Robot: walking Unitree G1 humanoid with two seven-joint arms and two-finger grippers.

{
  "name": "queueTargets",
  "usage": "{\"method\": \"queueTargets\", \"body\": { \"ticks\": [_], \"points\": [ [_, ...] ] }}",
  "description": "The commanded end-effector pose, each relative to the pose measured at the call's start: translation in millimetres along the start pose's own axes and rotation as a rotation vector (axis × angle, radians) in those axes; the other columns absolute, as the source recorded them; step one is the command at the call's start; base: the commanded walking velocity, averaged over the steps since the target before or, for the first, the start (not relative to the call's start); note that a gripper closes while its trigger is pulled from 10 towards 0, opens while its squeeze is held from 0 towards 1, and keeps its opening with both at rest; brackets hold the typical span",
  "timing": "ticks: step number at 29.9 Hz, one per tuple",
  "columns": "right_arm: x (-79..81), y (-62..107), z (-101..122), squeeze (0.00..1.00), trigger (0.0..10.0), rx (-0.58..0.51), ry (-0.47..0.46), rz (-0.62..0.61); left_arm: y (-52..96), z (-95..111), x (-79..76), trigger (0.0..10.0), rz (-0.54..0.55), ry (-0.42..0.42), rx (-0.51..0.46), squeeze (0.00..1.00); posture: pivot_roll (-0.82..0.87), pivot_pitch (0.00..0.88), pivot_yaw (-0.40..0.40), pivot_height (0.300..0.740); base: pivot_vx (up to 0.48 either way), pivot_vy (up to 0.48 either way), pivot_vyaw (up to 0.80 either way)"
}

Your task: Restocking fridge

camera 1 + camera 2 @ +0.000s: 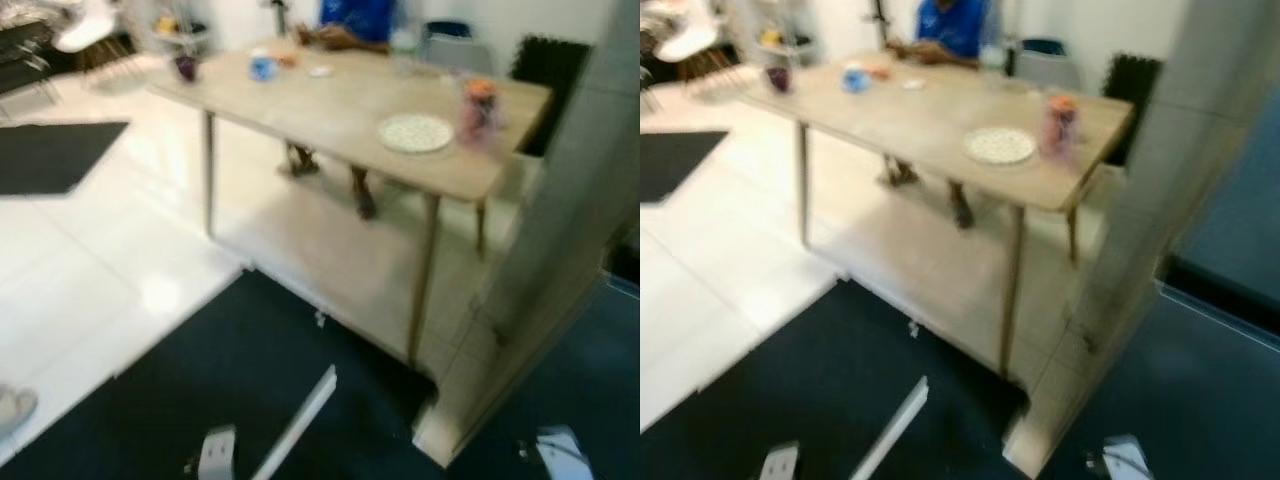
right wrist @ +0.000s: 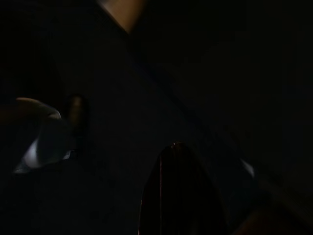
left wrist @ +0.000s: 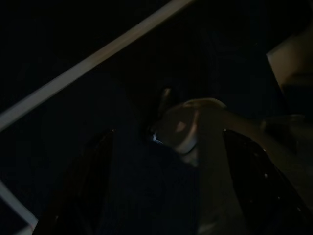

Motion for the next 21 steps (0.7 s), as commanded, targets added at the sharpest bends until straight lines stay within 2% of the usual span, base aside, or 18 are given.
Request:
{"method": "queueTargets", "body": {
  "ticks": [1,8,12,17,21],
  "points": [
    [-3.8,1.2,-9,0.0,10.0,0.03,0.01,-0.007,1.8,-11,0.3,10.0,-0.003,-0.005,0.033,0.0,-0.02,0.0,-0.006,0.74,0.0,0.0,0.8],
    [1.5,1.5,-17,0.0,10.0,0.056,0.017,0.01,3.9,-19,2.2,10.0,0.004,-0.004,0.043,0.0,-0.02,0.0,-0.004,0.74,0.0,0.0,0.8],
    [6.8,2.5,-27,0.0,10.0,0.082,0.013,0.025,4.8,-30,-1.7,10.0,0.005,-0.007,0.061,0.0,-0.02,0.0,-0.001,0.74,0.0,0.0,0.8],
    [7.8,2.5,-28,0.0,10.0,0.083,0.007,0.026,3.7,-31,-5.2,10.0,-0.002,-0.019,0.07,0.0,-0.02,0.0,-0.004,0.74,0.0,0.0,0.8],
    [8.7,1.9,-24,0.0,10.0,0.068,-0.009,0.028,2.4,-29,-8.7,10.0,-0.013,-0.041,0.073,0.0,-0.02,0.0,-0.004,0.74,0.0,0.0,0.0]
  ]
}}
Point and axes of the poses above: a point about 5 cm out from each wrist's last joint towards the gripper, its own y axis pointing back from the gripper into the wrist, its own z axis along the axis of the wrist's last joint, x = y × z, the point moved 1 cm from there along -y, pointing out of the wrist towards the gripper
